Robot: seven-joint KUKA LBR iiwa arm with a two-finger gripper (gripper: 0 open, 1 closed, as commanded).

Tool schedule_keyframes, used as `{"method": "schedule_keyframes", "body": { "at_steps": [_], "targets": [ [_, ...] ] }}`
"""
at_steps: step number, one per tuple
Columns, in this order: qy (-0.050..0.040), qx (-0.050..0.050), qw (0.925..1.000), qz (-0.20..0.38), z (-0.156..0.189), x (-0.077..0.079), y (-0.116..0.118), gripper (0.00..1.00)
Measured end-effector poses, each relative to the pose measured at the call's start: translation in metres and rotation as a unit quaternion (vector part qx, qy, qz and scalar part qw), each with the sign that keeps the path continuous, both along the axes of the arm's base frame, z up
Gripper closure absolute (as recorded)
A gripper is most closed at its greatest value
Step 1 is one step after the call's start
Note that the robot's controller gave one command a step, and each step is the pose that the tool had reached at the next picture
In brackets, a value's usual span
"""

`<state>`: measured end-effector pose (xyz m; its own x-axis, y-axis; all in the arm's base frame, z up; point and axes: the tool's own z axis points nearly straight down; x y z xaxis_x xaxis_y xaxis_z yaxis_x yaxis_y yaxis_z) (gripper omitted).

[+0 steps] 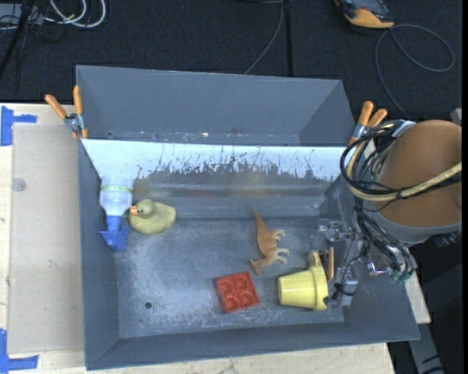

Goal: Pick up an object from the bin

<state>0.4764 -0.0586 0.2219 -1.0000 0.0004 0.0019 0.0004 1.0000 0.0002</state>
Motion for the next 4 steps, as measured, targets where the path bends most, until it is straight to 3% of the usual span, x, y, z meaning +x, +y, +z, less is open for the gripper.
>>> {"method": "schedule_keyframes", "body": {
  "at_steps": [2,3,4],
  "targets": [
    [0.0003,0.0,0.9999,0.011,-0.098,0.004,-0.012,0.0],
    [0.0001,0.0,0.9997,0.023,-0.125,0.001,-0.018,1.0],
    [0.0001,0.0,0.9997,0.023,-0.125,0.001,-0.018,1.0]
  ]
}}
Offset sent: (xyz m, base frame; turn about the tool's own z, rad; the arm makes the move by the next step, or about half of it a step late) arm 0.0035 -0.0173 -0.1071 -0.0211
